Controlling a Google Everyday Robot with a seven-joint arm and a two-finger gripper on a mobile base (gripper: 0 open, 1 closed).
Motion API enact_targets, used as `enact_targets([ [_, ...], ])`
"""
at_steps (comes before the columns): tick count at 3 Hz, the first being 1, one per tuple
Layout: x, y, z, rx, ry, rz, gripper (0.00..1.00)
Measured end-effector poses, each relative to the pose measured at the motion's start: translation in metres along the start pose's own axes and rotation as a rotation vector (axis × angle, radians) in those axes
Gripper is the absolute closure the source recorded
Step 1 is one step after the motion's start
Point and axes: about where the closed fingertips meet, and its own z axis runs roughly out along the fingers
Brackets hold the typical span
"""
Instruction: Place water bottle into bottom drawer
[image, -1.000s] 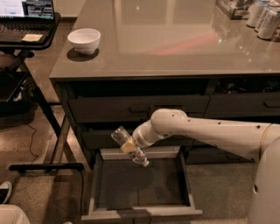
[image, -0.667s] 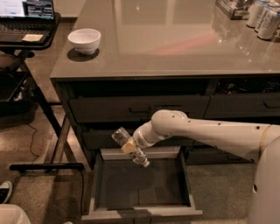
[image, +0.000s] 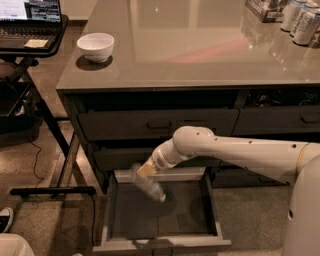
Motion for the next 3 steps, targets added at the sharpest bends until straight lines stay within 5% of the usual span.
enact_targets([
  [1,0.0000,0.0000,0.0001,0.000,0.000,0.000,0.00],
  [3,0.0004,0.0047,-0.0014,-0.045,-0.002,-0.019,0.00],
])
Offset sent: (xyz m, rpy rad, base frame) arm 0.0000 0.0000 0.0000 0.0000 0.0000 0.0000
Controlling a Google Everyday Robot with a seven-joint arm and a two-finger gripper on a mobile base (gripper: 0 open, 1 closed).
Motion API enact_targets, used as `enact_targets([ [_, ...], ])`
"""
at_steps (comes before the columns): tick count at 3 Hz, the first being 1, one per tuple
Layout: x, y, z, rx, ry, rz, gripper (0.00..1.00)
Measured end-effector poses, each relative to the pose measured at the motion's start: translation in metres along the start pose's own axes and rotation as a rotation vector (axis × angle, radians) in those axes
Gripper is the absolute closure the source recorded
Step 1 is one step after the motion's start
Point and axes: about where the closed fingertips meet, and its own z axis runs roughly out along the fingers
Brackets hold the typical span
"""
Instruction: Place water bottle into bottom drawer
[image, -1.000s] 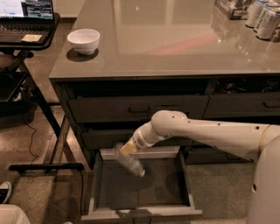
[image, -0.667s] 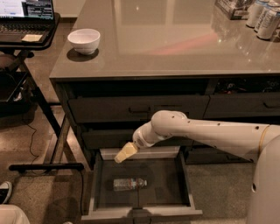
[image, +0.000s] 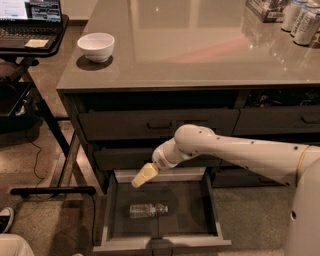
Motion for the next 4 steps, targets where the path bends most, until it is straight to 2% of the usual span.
enact_targets([
  [1,0.003,0.008,-0.039,-0.025,0.043,-0.022,0.00],
  [2,-0.014,0.012,-0.115,0.030,0.146,-0.030,0.00],
  [3,-0.039,0.022,-0.203,0.145,0.244,-0.003,0.00],
  [4,-0.087,0.051,-0.308,0.316,0.301,0.010,0.00],
])
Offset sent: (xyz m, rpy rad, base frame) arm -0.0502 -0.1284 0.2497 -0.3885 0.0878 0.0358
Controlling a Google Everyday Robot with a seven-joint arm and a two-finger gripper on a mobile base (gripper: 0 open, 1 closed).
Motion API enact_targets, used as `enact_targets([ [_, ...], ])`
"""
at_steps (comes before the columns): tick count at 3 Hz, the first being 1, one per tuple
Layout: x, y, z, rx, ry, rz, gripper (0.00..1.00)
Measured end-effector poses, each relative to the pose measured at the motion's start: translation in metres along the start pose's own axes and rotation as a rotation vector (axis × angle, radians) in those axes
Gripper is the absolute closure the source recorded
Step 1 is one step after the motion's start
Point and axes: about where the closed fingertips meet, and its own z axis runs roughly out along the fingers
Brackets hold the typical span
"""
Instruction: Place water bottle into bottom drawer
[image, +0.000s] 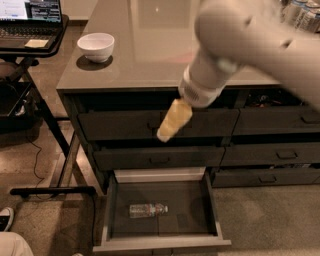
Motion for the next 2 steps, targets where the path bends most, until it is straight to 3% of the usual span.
enact_targets([
  [1,0.0060,0.0141,-0.0444,0.039,0.022,-0.012,0.00],
  [2,0.0061,0.0141,-0.0442,0.039,0.023,-0.012,0.00],
])
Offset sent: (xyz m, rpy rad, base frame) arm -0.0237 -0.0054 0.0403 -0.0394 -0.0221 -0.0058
